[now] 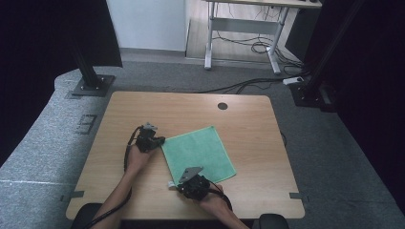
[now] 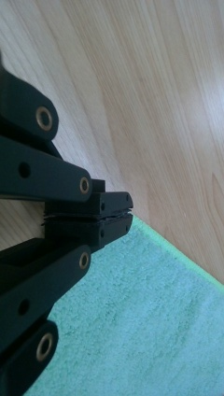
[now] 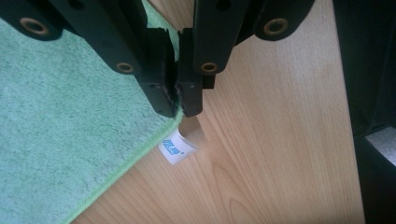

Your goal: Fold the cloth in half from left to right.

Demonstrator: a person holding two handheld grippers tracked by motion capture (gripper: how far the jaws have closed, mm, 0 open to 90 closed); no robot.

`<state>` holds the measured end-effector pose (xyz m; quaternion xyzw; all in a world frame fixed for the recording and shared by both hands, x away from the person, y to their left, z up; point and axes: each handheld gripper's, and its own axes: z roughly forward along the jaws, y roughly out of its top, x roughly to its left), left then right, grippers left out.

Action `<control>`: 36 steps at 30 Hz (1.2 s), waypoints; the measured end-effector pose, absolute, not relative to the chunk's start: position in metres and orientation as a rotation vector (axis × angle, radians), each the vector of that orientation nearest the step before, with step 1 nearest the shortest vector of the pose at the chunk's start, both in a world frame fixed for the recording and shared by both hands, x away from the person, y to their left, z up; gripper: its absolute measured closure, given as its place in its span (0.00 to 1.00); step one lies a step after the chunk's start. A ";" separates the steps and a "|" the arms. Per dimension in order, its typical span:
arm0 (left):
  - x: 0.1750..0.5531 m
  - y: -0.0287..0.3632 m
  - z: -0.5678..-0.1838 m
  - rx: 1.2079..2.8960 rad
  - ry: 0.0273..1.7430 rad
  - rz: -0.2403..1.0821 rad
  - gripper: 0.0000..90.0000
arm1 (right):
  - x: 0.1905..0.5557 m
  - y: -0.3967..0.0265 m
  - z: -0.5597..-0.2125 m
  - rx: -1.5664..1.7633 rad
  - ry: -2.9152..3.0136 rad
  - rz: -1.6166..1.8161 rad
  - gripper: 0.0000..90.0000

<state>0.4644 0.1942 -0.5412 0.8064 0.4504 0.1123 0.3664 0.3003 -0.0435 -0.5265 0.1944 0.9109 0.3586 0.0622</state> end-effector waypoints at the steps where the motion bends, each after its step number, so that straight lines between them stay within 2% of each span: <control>1: 0.464 0.196 -0.540 2.074 1.160 0.288 0.98 | 0.301 -0.042 -0.527 0.587 2.761 1.087 0.94; 9: 0.461 0.210 -0.528 2.015 1.200 0.285 0.98 | 0.302 -0.025 -0.520 0.541 2.776 1.126 0.94; 16: 0.461 0.203 -0.520 1.979 1.171 0.322 0.98 | 0.303 -0.040 -0.505 0.586 2.719 1.181 0.94; 36: 0.486 0.143 -0.499 1.978 1.074 0.340 0.98 | 0.313 -0.099 -0.499 0.725 2.614 1.182 0.94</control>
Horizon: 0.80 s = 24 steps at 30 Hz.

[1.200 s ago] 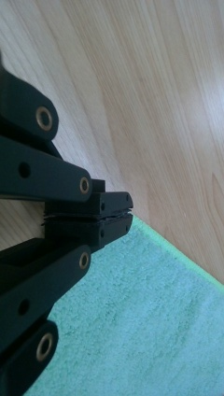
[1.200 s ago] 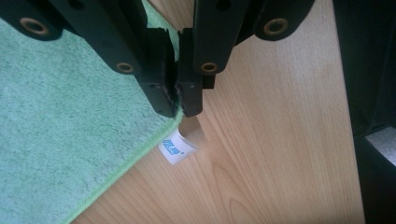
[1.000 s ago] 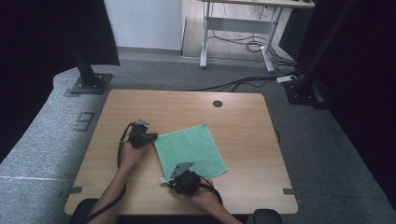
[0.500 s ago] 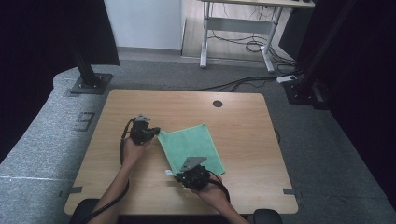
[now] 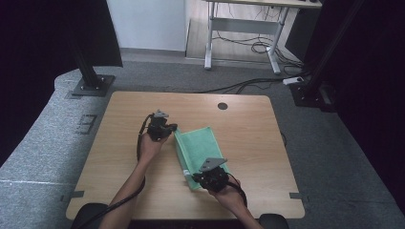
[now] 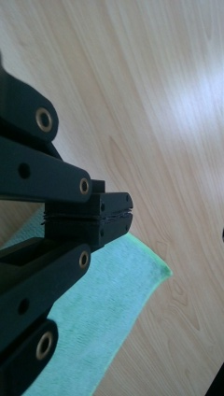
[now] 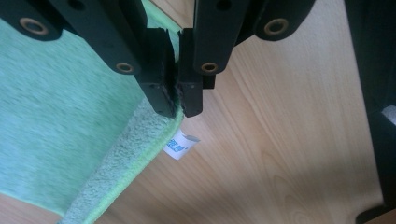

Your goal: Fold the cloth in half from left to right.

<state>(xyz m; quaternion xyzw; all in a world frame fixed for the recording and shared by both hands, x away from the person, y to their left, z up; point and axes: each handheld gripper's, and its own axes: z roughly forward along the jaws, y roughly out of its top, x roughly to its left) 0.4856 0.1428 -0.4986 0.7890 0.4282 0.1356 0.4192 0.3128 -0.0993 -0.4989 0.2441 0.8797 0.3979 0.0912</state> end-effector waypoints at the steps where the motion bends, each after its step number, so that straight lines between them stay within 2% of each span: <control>1: 0.487 0.140 -0.498 1.983 1.069 0.341 0.98 | 0.313 -0.102 -0.499 0.735 2.608 1.182 0.94; 24: 0.511 0.069 -0.497 2.047 1.004 0.376 0.98 | 0.324 -0.162 -0.496 0.890 2.510 1.161 0.94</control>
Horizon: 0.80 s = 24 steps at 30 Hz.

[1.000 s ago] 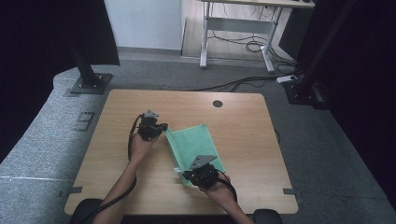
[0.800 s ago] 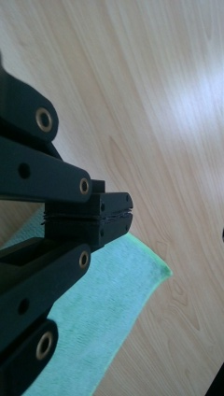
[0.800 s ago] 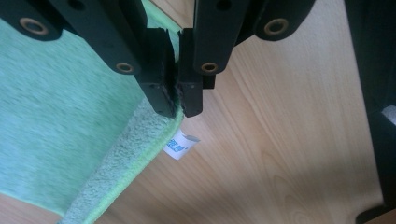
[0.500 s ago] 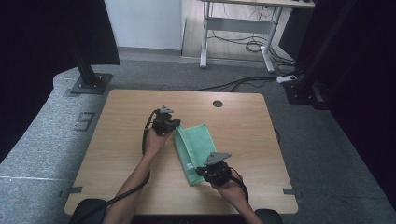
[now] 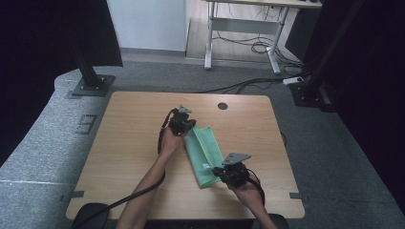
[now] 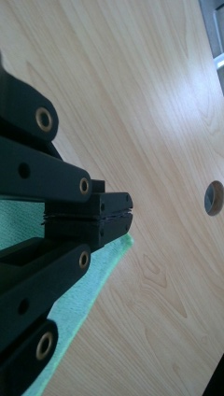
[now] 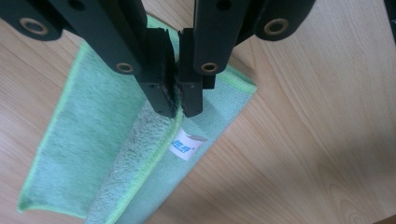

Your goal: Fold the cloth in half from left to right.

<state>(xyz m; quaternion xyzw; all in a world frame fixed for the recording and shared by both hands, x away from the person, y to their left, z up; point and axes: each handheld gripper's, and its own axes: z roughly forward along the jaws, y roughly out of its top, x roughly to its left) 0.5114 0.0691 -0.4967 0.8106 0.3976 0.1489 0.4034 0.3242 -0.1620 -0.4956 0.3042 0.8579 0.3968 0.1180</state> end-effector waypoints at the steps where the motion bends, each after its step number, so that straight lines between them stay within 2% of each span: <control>1: 0.512 0.066 -0.497 2.056 1.002 0.377 0.98 | 0.324 -0.164 -0.496 0.895 2.509 1.159 0.94; 19: 0.527 0.035 -0.518 2.105 1.006 0.371 0.97 | 0.335 -0.180 -0.519 0.987 2.526 1.055 0.93; 22: 0.529 0.033 -0.520 2.099 1.011 0.352 0.89 | 0.336 -0.181 -0.521 0.991 2.529 1.038 0.93; 24: 0.528 0.033 -0.520 2.088 1.012 0.357 0.79 | 0.336 -0.182 -0.522 0.993 2.524 1.029 0.92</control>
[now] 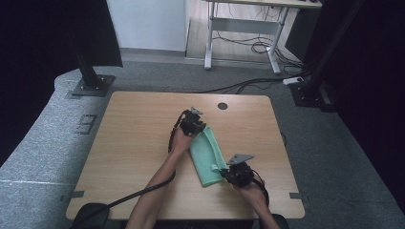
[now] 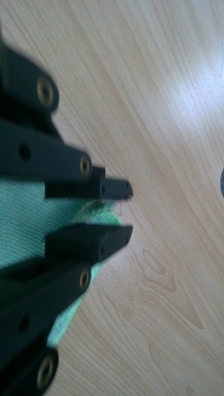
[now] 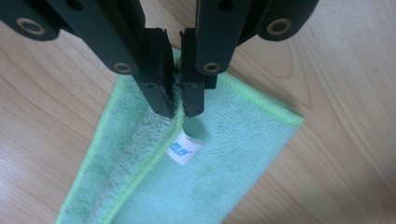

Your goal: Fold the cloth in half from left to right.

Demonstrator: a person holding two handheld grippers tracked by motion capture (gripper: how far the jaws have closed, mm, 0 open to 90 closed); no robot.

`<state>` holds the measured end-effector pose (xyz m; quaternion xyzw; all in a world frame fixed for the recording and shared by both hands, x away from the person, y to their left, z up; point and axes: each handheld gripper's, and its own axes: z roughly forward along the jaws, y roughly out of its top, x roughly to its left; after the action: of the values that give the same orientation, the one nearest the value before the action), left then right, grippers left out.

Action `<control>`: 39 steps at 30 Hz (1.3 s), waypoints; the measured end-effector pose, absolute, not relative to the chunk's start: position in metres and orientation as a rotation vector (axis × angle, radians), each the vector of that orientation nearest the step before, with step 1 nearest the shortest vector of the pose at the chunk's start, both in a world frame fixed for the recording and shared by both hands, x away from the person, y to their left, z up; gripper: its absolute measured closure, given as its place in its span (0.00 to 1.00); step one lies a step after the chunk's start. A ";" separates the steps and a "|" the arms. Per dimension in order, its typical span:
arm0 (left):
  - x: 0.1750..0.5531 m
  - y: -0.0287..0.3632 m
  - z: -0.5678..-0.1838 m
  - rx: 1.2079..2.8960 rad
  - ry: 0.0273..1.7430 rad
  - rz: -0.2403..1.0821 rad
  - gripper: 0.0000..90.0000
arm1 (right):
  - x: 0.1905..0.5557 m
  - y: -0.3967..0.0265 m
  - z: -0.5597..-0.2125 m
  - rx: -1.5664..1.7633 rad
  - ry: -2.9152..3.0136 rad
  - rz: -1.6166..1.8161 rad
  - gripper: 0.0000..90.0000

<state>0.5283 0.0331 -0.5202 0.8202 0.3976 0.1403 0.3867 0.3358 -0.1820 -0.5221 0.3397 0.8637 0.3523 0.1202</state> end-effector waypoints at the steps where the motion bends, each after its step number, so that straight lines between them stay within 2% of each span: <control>1: 0.528 0.033 -0.520 2.082 1.012 0.356 0.73 | 0.336 -0.183 -0.522 0.995 2.517 1.026 0.92; 8: 0.520 0.032 -0.506 2.040 0.980 0.379 0.47 | 0.337 -0.188 -0.521 1.017 2.496 1.012 0.84; 13: 0.510 0.033 -0.496 2.049 0.937 0.365 0.34 | 0.337 -0.195 -0.518 1.045 2.473 0.975 0.74; 19: 0.490 0.040 -0.497 2.094 0.894 0.335 0.25 | 0.340 -0.205 -0.512 1.075 2.411 0.966 0.65; 26: 0.461 0.050 -0.507 2.172 0.875 0.342 0.16 | 0.353 -0.199 -0.511 1.084 2.368 0.986 0.46; 31: 0.442 0.057 -0.517 2.210 0.870 0.333 0.15 | 0.362 -0.194 -0.522 1.084 2.400 0.933 0.43; 39: 0.421 0.057 -0.540 2.281 0.885 0.345 0.09 | 0.363 -0.209 -0.535 1.131 2.418 0.880 0.40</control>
<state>0.4208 0.0569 -0.5401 0.8718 0.3381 0.1319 0.3290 0.3633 -0.2091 -0.5350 0.3968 0.8486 0.3089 0.1644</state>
